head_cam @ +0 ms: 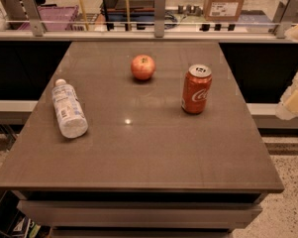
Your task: Knock coke can over
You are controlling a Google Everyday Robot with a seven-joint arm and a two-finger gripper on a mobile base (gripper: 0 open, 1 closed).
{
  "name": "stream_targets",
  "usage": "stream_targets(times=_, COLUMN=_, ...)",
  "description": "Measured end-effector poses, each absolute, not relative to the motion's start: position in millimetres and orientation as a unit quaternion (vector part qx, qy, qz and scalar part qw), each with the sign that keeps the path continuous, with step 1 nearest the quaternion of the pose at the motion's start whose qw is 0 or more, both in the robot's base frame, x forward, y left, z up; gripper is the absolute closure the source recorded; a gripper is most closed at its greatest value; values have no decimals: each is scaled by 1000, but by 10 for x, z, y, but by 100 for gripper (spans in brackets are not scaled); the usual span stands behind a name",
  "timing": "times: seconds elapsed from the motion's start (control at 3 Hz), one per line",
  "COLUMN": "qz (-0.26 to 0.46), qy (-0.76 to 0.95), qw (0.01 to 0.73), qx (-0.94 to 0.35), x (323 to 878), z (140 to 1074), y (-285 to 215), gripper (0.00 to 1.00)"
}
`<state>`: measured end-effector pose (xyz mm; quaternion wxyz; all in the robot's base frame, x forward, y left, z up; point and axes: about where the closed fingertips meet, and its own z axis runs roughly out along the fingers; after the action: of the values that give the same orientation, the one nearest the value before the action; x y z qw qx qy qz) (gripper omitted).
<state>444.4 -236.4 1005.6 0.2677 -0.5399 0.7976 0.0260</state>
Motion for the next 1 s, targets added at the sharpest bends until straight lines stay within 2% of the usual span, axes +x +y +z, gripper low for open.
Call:
stream_targets(times=0.67, qz=120, qy=798, qw=373, qx=-457, x=4462, z=10138, y=-2214, gripper=0)
stream_targets(times=1.0, qz=123, qy=790, qw=405, qx=-443, x=4439, z=10118, y=-2050, gripper=0)
